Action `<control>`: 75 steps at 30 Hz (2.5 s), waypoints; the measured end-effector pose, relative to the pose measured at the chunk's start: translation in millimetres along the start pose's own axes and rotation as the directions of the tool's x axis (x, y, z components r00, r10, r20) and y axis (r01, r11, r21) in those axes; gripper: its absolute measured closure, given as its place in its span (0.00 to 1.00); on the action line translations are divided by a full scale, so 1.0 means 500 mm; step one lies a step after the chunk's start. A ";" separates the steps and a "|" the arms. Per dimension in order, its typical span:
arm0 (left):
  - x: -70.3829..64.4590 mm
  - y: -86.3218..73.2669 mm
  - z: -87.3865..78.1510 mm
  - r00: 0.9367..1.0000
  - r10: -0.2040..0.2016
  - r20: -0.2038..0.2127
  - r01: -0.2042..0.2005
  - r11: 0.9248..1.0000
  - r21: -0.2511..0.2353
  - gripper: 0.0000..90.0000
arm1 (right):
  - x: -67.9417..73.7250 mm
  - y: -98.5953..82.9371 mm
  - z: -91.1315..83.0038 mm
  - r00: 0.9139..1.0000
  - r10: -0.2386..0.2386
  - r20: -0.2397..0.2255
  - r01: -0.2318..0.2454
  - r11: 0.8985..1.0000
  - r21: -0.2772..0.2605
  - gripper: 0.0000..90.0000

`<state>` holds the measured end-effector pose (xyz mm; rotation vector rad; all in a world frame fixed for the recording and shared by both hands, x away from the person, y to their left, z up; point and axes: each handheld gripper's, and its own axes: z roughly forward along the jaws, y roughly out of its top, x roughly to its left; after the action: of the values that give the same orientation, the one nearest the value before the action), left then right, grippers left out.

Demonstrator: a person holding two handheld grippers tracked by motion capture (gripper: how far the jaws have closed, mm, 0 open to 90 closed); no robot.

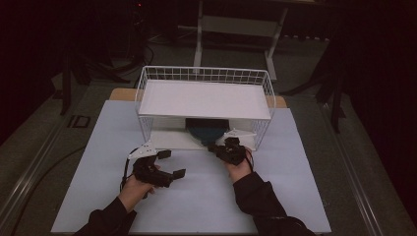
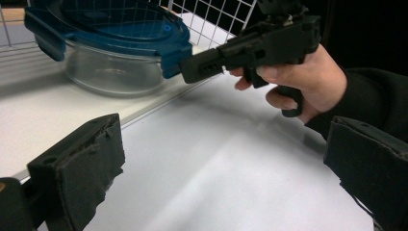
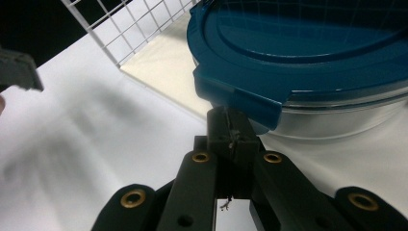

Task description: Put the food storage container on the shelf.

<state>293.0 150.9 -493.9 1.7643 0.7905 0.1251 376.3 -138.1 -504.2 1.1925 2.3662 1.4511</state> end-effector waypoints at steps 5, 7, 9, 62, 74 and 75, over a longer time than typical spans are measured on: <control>-0.001 0.001 -0.002 1.000 0.007 -0.005 -0.007 1.000 0.001 0.01 | -0.004 0.010 0.004 1.000 -0.006 0.001 0.006 1.000 -0.022 1.00; -0.001 0.001 -0.003 1.000 0.005 -0.003 -0.005 1.000 -0.001 0.01 | -0.002 0.013 0.004 1.000 -0.008 0.003 0.008 1.000 -0.020 1.00; -0.003 0.002 -0.004 1.000 0.010 -0.004 -0.010 1.000 -0.002 0.01 | -0.001 0.012 0.002 1.000 0.011 0.003 -0.011 1.000 -0.030 1.00; -0.063 0.007 -0.109 0.996 0.083 0.025 -0.083 0.997 -0.005 0.01 | 0.046 -0.112 -0.251 0.998 -0.062 -0.030 0.057 0.988 -0.143 0.16; -0.069 -0.025 -0.125 0.996 0.084 0.024 -0.083 0.996 -0.037 0.01 | 0.031 -0.152 -0.295 0.998 -0.066 0.011 0.067 0.986 -0.152 0.16; -0.070 -0.027 -0.126 0.996 0.086 0.020 -0.085 0.996 -0.037 0.01 | 0.030 -0.155 -0.298 0.997 -0.070 0.014 0.071 0.986 -0.151 0.16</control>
<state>231.0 184.1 -473.0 1.7626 0.6935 0.1763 252.7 -250.2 -482.4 1.0655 2.2225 1.5664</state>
